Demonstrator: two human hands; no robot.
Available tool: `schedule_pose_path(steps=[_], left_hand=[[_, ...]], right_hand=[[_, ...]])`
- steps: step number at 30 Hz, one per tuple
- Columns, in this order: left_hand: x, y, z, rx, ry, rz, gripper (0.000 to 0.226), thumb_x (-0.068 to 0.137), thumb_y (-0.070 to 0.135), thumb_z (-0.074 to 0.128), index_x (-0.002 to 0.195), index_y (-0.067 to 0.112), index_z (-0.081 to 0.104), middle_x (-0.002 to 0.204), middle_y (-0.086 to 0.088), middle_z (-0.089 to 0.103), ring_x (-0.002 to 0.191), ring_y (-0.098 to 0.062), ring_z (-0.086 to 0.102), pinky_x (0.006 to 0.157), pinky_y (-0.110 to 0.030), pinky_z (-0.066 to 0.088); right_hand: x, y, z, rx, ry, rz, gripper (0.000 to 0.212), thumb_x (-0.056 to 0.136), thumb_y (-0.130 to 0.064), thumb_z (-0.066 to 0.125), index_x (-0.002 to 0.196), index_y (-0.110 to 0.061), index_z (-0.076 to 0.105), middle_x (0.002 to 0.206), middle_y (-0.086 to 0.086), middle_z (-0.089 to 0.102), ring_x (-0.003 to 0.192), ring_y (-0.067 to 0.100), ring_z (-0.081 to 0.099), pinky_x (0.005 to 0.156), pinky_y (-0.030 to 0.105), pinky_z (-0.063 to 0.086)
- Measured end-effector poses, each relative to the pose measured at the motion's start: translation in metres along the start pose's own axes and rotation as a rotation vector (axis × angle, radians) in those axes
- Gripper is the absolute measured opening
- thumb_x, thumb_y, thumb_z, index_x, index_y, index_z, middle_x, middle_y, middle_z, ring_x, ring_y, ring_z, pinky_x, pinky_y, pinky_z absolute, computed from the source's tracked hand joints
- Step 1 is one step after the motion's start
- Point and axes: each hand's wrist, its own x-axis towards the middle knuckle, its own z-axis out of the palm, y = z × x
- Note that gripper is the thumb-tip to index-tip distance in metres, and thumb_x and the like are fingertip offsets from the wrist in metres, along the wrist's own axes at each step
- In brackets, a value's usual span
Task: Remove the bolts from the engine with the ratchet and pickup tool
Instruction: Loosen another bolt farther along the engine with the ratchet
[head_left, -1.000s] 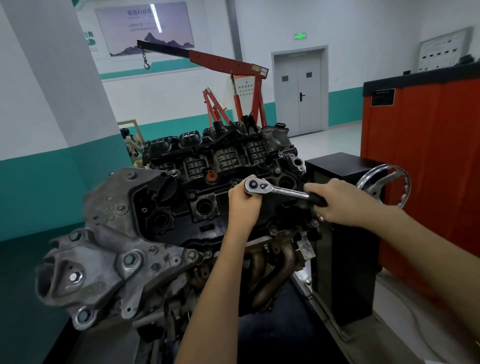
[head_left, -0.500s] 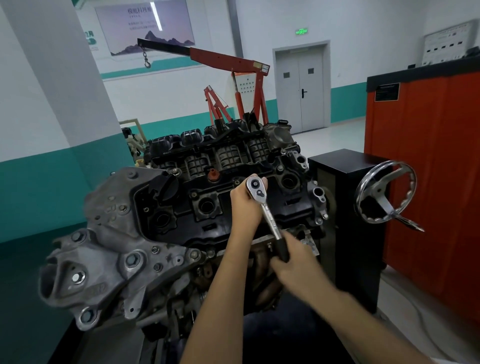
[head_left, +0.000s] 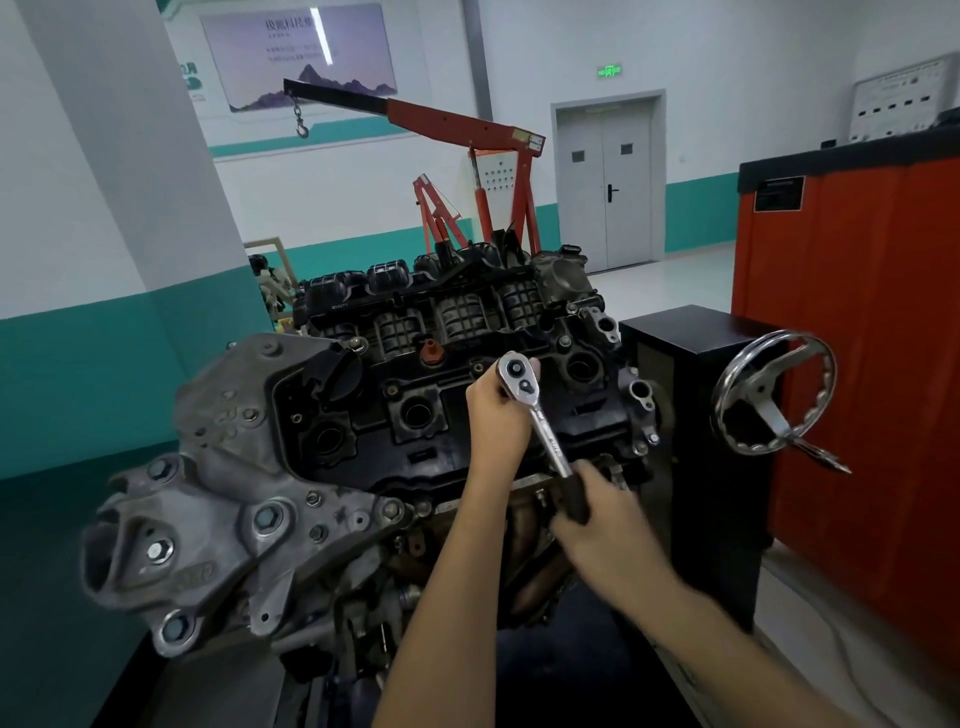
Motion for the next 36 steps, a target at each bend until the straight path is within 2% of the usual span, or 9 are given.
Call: schedule_pose_path(steps=[5,10,13,15,19,23,26,31,36], left_hand=[[0.002,0.000,-0.006,-0.017,0.015,-0.021,0.050,0.094,0.009,0.061,0.058,0.025,0.030,0.047,0.017,0.030,0.050,-0.001,0.027,0.052,-0.011,0.027],[0.005,0.003,-0.008,0.039,-0.094,-0.026,0.054,0.094,0.005,0.056,0.048,0.033,0.045,0.050,0.016,0.040,0.057,-0.002,0.034,0.058,-0.019,0.031],[0.007,0.005,-0.009,0.100,-0.107,-0.011,0.058,0.090,-0.003,0.049,0.050,0.038,0.056,0.047,0.017,0.045,0.051,0.000,0.034,0.054,-0.019,0.029],[0.005,0.003,-0.010,0.068,-0.061,-0.034,0.055,0.090,-0.002,0.049,0.053,0.037,0.056,0.048,0.017,0.044,0.051,-0.002,0.032,0.053,-0.021,0.027],[-0.001,-0.001,-0.001,0.019,-0.004,-0.014,0.046,0.094,0.004,0.055,0.057,0.032,0.058,0.050,0.020,0.046,0.054,0.003,0.039,0.057,-0.013,0.032],[0.002,0.000,0.003,0.006,0.085,-0.056,0.055,0.093,0.010,0.062,0.049,0.031,0.037,0.045,0.014,0.033,0.050,-0.001,0.028,0.053,-0.019,0.027],[0.004,-0.001,-0.003,0.013,0.053,-0.080,0.051,0.093,0.012,0.063,0.057,0.024,0.029,0.047,0.013,0.028,0.051,-0.003,0.024,0.052,-0.020,0.025],[0.004,0.000,-0.005,0.053,-0.043,-0.058,0.054,0.094,0.008,0.058,0.048,0.034,0.048,0.048,0.019,0.040,0.052,0.002,0.035,0.056,-0.012,0.032],[0.006,-0.002,-0.006,0.088,-0.054,-0.035,0.032,0.090,0.004,0.050,0.071,0.022,0.067,0.055,0.017,0.052,0.055,0.000,0.040,0.054,-0.012,0.032]], right_hand=[[-0.003,-0.011,0.031,0.098,-0.022,0.028,0.018,0.081,-0.003,0.055,0.090,-0.017,0.049,0.064,0.001,0.050,0.045,0.003,0.048,0.042,0.015,0.036],[0.036,0.001,-0.071,-0.376,-0.215,-0.152,0.025,0.082,-0.004,0.059,0.096,-0.024,0.053,0.070,0.000,0.057,0.057,0.016,0.058,0.049,0.019,0.045],[0.075,-0.017,-0.114,-0.846,-0.199,-0.302,0.020,0.086,-0.014,0.059,0.091,-0.028,0.046,0.063,-0.011,0.046,0.052,0.002,0.047,0.046,0.014,0.031],[0.081,-0.021,-0.113,-0.919,-0.146,-0.332,0.024,0.085,-0.017,0.058,0.086,-0.030,0.037,0.061,-0.010,0.043,0.053,0.011,0.045,0.049,0.022,0.030],[0.029,0.008,-0.060,-0.428,-0.067,-0.106,0.025,0.081,-0.011,0.060,0.083,-0.025,0.040,0.068,0.004,0.052,0.060,0.025,0.054,0.051,0.032,0.042],[-0.006,-0.004,0.034,0.089,0.036,0.035,0.020,0.082,-0.004,0.058,0.092,-0.019,0.049,0.070,0.002,0.056,0.054,0.006,0.054,0.044,0.012,0.038],[-0.007,-0.015,0.055,0.227,0.050,0.054,0.022,0.081,-0.004,0.056,0.081,-0.023,0.045,0.063,-0.001,0.053,0.050,0.001,0.053,0.044,0.012,0.039],[0.020,0.013,-0.037,-0.194,-0.134,-0.075,0.019,0.078,-0.003,0.056,0.094,-0.013,0.053,0.067,0.012,0.057,0.052,0.018,0.053,0.050,0.033,0.044],[0.071,0.001,-0.104,-0.778,-0.131,-0.236,0.021,0.085,-0.017,0.059,0.093,-0.027,0.043,0.067,-0.009,0.047,0.058,0.013,0.051,0.053,0.023,0.039]])
